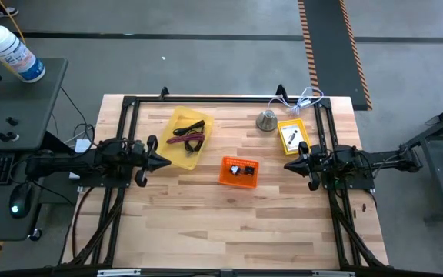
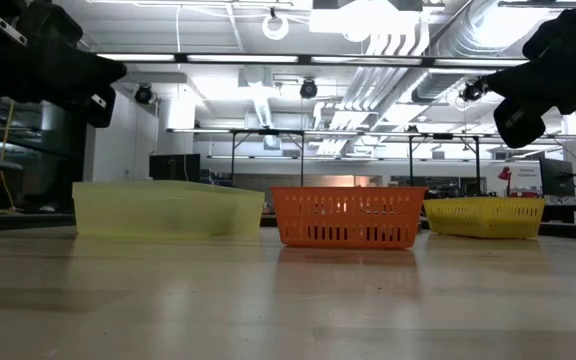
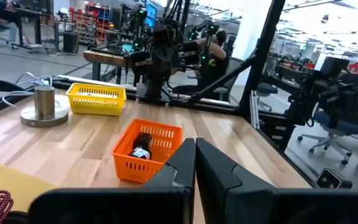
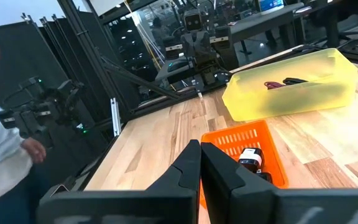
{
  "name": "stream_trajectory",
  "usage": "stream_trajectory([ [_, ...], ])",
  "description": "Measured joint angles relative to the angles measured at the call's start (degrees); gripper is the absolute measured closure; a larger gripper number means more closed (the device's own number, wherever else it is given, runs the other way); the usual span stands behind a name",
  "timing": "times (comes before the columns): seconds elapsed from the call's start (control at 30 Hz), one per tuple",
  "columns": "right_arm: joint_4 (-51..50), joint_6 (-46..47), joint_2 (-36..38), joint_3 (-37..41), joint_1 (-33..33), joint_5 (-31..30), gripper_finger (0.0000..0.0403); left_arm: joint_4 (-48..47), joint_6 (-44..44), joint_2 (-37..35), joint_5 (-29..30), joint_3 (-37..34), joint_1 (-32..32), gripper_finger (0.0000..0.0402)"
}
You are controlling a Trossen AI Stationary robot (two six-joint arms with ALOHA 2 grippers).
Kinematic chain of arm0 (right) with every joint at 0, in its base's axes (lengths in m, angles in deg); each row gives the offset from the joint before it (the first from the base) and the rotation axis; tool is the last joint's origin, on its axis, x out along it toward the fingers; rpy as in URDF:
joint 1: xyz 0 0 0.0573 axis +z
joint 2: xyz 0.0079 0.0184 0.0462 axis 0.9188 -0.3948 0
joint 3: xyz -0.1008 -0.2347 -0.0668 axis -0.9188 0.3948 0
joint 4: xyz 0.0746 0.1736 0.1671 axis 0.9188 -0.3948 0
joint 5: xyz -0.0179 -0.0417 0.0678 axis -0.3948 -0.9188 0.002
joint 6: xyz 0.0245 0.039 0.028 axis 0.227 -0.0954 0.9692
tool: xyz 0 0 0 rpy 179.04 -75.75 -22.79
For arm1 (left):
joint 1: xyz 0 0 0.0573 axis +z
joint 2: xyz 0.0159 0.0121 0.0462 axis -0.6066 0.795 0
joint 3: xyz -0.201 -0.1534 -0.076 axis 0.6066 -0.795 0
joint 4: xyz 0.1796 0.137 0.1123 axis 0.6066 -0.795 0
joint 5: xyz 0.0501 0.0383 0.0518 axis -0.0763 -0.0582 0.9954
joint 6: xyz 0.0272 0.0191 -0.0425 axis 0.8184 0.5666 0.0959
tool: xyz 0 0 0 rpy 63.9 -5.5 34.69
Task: Pick and place items into bin
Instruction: Return to Home Position
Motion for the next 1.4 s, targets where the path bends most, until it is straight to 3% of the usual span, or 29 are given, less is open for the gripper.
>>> stream_trajectory([
  [1.4, 0.03, 0.0, -0.01, 0.0, 0.0, 0.0, 0.0398, 0.01, -0.04, 0.0, 0.03, 0.0, 0.0, 0.0401],
])
